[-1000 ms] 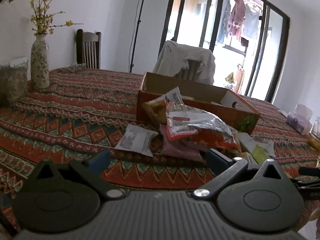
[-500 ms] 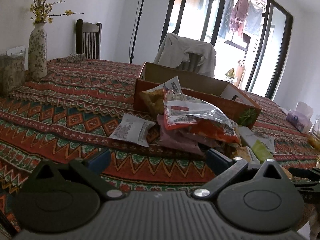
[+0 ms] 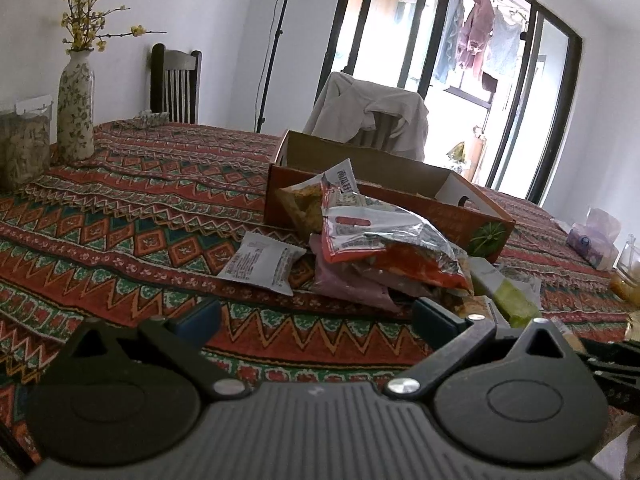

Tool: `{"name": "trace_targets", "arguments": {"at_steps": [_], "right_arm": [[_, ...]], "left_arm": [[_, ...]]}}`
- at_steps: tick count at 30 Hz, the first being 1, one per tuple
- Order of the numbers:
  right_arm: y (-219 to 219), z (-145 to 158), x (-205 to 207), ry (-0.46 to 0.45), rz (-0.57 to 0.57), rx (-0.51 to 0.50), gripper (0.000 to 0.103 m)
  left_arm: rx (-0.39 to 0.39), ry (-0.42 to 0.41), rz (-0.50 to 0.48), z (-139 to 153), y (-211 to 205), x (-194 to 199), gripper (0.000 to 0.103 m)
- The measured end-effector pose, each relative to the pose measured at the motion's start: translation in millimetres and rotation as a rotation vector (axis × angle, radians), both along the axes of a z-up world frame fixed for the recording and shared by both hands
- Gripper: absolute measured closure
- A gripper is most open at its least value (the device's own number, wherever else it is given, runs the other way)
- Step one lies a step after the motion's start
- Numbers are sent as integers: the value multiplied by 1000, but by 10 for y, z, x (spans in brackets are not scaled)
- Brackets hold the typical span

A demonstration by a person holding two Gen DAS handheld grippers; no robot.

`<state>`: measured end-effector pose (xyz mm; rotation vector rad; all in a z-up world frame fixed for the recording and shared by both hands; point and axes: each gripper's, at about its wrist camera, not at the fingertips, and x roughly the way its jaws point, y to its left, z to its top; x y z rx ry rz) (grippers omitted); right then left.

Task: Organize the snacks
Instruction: 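Grasp another white oat-crisp packet with the right tool, then grasp a red-and-silver packet with left tool while right holds oat-crisp packet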

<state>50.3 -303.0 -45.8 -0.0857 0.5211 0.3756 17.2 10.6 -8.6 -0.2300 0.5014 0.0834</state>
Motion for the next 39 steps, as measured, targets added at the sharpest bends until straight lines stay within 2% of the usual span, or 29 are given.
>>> {"name": "trace_targets", "arguments": {"at_steps": [7,13,21,28,34,36,39], "right_arm": [[-50,276,-152,-111,-10,25,63],[15,386,-23,-145,-9,40,63],[71,345,221,-128,-14,67,63],[41,302,386,-119,-33,85,63],[-31,242,477,-100,-45,98,63],[-53,225,506,-93,-48,99,63],[-76,200,523,-86,-52,101,63]], "left_arm": [[-3,-13,-14,34,-24,-10,0],[-10,7,-25,47,-94,83,0],[18,-8,-36,166,-194,298,0],[55,-6,-47,277,-333,664,0],[86,49,-15,297,-377,1022,0],[89,81,26,256,-353,1121,0],[28,114,57,157,-254,1223,0]]}}
